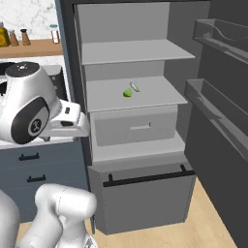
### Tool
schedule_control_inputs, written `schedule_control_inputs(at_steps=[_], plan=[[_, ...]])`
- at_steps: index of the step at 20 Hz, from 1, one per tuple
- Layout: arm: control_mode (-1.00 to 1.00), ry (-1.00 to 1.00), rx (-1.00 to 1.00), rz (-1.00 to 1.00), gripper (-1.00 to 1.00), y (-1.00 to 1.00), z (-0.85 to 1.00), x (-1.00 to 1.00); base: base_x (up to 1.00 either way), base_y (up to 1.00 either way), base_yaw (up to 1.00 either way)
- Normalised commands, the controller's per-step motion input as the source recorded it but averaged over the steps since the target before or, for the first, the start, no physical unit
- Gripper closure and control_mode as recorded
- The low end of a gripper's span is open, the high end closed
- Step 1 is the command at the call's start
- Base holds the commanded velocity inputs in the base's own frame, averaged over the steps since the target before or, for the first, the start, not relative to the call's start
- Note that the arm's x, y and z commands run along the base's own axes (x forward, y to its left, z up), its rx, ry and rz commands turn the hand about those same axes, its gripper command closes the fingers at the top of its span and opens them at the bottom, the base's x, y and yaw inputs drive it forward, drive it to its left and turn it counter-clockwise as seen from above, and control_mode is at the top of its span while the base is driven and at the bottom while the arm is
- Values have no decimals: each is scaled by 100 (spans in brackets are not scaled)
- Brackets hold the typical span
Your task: Grab a lemon wedge from the fridge and one ice cube from the ice bowl, and put them in the glass of lemonade.
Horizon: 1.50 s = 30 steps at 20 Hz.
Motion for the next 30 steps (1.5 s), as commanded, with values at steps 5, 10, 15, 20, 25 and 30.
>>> schedule_control_inputs(at_steps=[5, 10, 15, 20, 25, 30], plan=[[-100, 0, 0, 0, -100, 0, -3, 0, 0, 0, 0], [-100, -4, 0, 1, -100, -19, -2, -22, 0, 0, 0], [100, 0, 0, 2, -100, -9, -2, -2, 25, -67, 20], [100, 0, 0, 0, -100, 0, 0, 0, 39, -80, 53], [100, 0, 0, 0, -100, 0, 0, 0, 63, -20, 34], [100, 0, 0, 0, -100, 0, 0, 0, 97, -6, 9]])
